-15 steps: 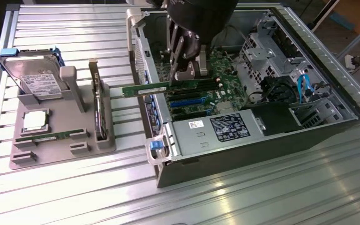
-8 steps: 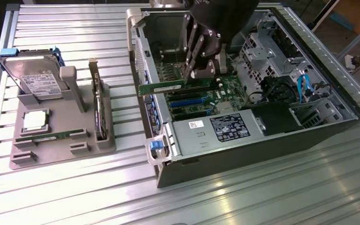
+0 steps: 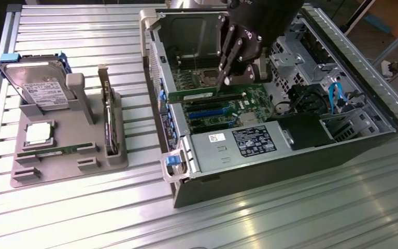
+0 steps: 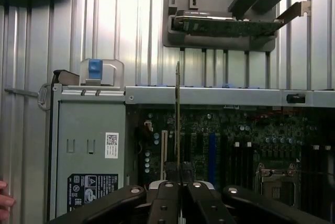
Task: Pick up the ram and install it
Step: 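Pick up the ram and move it above insertion slot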
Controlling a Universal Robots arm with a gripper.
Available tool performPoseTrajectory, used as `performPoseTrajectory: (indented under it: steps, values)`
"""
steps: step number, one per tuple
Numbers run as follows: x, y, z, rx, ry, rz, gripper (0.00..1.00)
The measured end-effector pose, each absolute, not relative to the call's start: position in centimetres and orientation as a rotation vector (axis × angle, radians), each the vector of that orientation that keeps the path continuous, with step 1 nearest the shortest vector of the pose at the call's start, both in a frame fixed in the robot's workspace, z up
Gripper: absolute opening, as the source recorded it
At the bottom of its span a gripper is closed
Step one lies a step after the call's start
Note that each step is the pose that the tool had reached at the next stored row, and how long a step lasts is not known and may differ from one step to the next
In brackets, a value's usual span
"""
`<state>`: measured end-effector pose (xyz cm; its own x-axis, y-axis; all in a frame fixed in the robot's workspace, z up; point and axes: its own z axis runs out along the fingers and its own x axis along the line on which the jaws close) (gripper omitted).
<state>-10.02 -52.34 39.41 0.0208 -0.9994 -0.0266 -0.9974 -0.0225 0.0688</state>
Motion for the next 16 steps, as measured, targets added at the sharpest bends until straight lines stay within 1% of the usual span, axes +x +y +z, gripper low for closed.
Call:
performPoseTrajectory:
  steps: [16]
  values:
    - [-5.6,-52.3,39.4,2.220,-2.173,-0.109,0.12]
